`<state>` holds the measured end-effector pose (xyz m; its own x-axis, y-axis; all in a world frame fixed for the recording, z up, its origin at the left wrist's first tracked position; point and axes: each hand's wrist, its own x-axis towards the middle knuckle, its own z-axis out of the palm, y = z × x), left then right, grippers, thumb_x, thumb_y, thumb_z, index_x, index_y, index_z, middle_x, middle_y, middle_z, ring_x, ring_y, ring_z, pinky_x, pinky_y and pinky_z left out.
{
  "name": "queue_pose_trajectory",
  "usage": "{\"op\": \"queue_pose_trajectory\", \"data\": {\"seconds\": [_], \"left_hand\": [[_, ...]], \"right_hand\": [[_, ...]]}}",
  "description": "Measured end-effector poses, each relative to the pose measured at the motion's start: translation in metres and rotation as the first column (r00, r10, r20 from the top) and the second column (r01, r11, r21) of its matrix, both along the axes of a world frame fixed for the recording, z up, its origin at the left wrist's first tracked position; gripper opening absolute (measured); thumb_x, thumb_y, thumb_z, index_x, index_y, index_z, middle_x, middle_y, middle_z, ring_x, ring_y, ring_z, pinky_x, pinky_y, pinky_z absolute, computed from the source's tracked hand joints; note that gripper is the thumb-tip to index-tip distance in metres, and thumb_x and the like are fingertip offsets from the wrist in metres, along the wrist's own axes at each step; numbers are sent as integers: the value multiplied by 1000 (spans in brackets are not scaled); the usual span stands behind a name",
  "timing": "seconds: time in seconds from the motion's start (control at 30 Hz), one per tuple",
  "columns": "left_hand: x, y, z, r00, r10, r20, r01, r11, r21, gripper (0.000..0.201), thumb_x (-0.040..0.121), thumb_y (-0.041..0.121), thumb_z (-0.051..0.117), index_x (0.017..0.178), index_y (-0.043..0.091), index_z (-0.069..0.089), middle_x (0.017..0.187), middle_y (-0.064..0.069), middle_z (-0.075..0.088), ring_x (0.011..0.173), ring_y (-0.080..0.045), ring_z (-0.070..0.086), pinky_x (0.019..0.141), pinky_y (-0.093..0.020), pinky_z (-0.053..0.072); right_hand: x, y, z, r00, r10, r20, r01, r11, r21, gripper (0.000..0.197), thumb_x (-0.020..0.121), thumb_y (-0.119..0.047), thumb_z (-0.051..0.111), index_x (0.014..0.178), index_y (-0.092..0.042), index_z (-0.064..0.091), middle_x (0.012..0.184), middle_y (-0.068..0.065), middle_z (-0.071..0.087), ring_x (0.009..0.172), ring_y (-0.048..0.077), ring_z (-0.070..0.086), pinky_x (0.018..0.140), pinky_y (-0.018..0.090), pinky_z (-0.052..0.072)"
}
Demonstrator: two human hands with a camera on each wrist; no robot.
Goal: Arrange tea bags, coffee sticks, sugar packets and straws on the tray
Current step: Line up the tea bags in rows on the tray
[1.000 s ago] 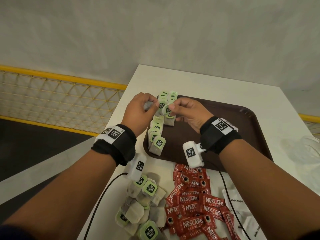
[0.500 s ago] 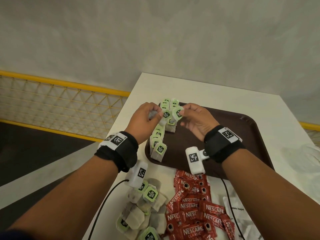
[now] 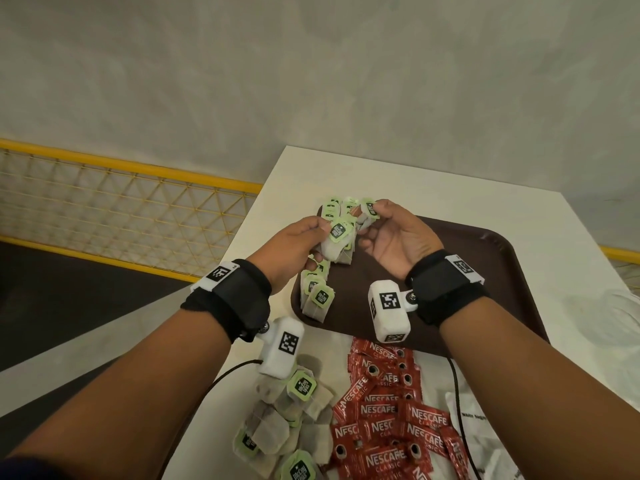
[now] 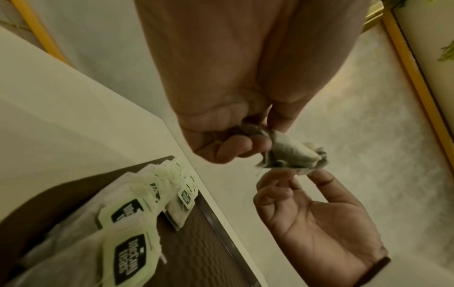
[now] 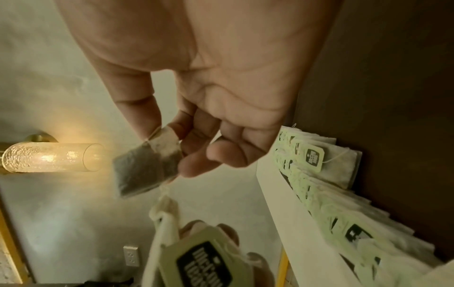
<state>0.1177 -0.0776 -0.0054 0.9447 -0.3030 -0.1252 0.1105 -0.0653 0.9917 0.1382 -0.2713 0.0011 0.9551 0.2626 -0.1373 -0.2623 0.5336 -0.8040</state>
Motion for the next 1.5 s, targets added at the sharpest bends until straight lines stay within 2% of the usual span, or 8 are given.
{"op": "queue_pose_trajectory", "data": {"seconds": [0.4, 0.57, 0.7, 0.77, 1.03, 1.23, 1.37, 1.5], "left_hand": [[-4, -1, 0, 997, -25, 71, 20, 996, 83, 23, 106, 25, 39, 91, 19, 55, 85, -2, 51, 64, -9, 43, 61, -24, 37], [-2, 0, 3, 992, 27, 125, -38, 996, 81, 23, 105, 19, 40, 87, 16, 54, 78, -2, 47, 65, -10, 41, 58, -24, 35], [-4, 2, 5, 995, 25, 95, -30, 998, 53, 23, 106, 22, 39, 92, 15, 56, 81, -4, 48, 64, -11, 40, 58, -24, 35], [-6, 3, 3, 996, 28, 85, -33, 998, 55, 23, 106, 24, 39, 93, 15, 57, 82, -4, 48, 65, -11, 41, 60, -24, 35], [-12, -3, -4, 975, 141, 170, -162, 980, 114, 20, 103, 22, 45, 88, 17, 58, 72, 7, 54, 60, -7, 43, 57, -18, 37], [-13, 4, -7, 931, 57, 361, -172, 940, 294, 21, 102, 26, 48, 92, 10, 58, 81, 2, 56, 71, -9, 49, 67, -23, 41], [-13, 7, -6, 866, -7, 501, -250, 861, 443, 21, 102, 29, 47, 92, 13, 56, 81, 5, 53, 71, -3, 46, 61, -10, 34], [-12, 9, -7, 799, -122, 588, -269, 803, 532, 17, 101, 28, 49, 94, 14, 56, 90, 4, 52, 79, -4, 46, 66, -11, 33]], "right_hand": [[-9, -4, 4, 999, 47, 17, -46, 998, -53, 8, 93, -16, 50, 94, -14, 58, 77, 0, 67, 71, 16, 59, 59, 26, 43], [-12, -6, 11, 990, 142, 0, -141, 988, -64, 30, 84, -37, 63, 102, -14, 56, 79, 1, 65, 78, 19, 62, 68, 33, 49], [-15, -2, 15, 990, 135, 47, -125, 976, -179, 28, 84, 8, 59, 102, -13, 56, 78, 4, 60, 75, 19, 62, 63, 30, 51], [-17, 1, 17, 989, 140, 53, -123, 962, -245, 31, 85, 16, 51, 101, -11, 57, 73, 3, 58, 71, 19, 61, 61, 29, 49], [-21, 4, 14, 991, 109, 74, -72, 919, -388, 23, 84, 13, 59, 92, -9, 60, 95, 17, 56, 68, 21, 65, 55, 26, 51], [-22, 4, 16, 995, 77, 60, -36, 861, -508, 7, 91, -3, 60, 90, -10, 63, 74, 6, 64, 71, 20, 62, 56, 24, 51], [-24, 7, 18, 993, 92, 77, -26, 792, -610, 10, 91, -2, 59, 85, -9, 63, 72, 7, 61, 69, 18, 57, 59, 25, 51], [-22, 10, 18, 994, 69, 88, 0, 785, -620, 12, 90, -1, 59, 83, -9, 64, 65, 6, 58, 63, 16, 57, 62, 29, 48]]}}
